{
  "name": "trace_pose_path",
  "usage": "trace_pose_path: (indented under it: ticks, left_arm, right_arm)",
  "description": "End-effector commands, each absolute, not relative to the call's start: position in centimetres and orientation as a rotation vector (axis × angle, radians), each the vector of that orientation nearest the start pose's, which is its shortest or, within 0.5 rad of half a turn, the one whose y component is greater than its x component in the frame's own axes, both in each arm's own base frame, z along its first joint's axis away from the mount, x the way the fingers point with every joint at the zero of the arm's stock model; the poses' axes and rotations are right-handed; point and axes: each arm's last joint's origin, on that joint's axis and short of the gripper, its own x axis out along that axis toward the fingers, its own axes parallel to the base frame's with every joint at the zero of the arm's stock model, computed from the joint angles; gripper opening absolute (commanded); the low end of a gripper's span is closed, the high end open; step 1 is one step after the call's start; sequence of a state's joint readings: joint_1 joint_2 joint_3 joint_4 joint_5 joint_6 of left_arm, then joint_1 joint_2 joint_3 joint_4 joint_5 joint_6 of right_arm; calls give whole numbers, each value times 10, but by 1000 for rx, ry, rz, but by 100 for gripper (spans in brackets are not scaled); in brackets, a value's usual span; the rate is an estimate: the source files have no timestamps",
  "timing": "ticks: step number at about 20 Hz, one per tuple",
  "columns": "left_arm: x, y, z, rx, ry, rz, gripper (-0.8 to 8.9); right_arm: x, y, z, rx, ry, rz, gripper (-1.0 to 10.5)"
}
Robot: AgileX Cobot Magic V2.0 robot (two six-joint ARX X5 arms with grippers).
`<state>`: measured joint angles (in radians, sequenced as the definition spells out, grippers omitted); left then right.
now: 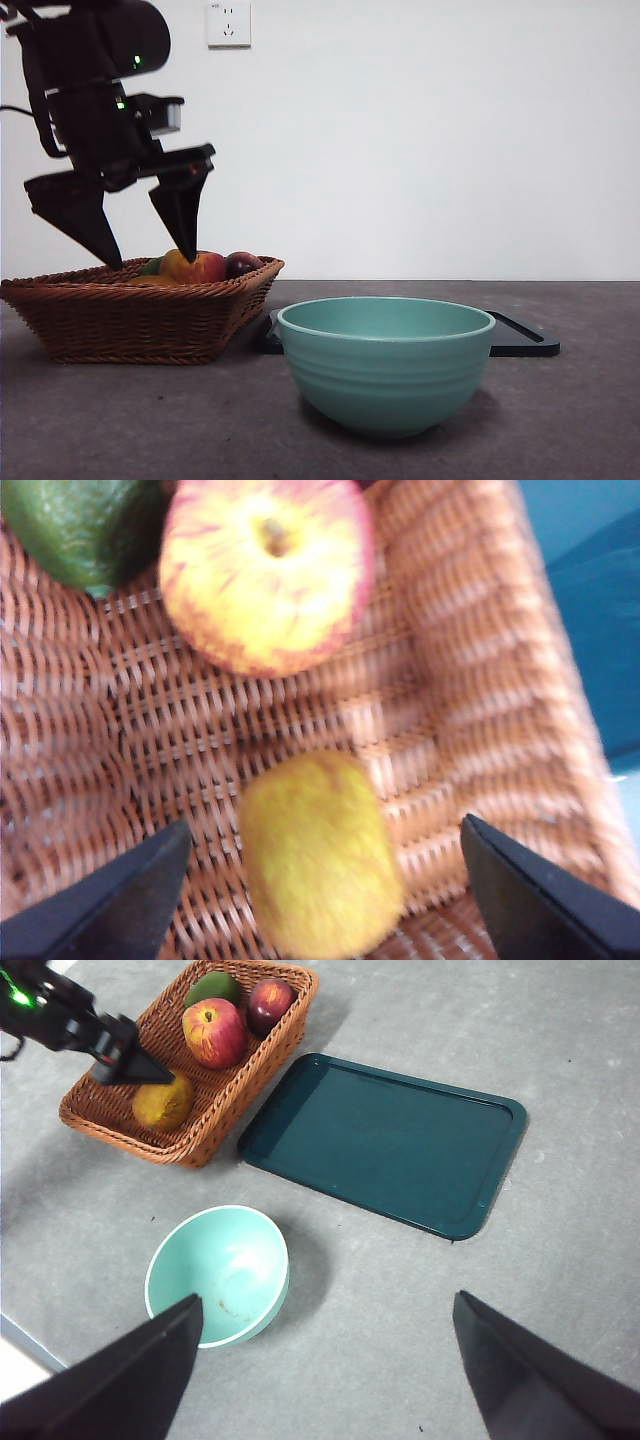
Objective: Pick up the wifruite, put it on the bowl, pick up the plate, put it on desk
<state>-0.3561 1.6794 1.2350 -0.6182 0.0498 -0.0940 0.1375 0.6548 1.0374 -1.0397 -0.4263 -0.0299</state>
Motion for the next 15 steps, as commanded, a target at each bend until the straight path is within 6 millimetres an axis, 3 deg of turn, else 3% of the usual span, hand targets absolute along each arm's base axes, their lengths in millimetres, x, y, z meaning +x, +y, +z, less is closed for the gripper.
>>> trace_pose_path:
  ticks: [1, 10, 15]
  left_arm:
    - [329, -126, 223, 93, 1078, -318, 434]
    - [334, -128, 203, 105, 1136, -308, 433]
    - [333, -129, 203, 105, 1146, -308, 357]
  right_arm:
    - [87, 25, 360, 64, 629, 561, 401]
    - [87, 25, 360, 64, 629, 561, 401]
    - [87, 25, 360, 64, 629, 561, 401]
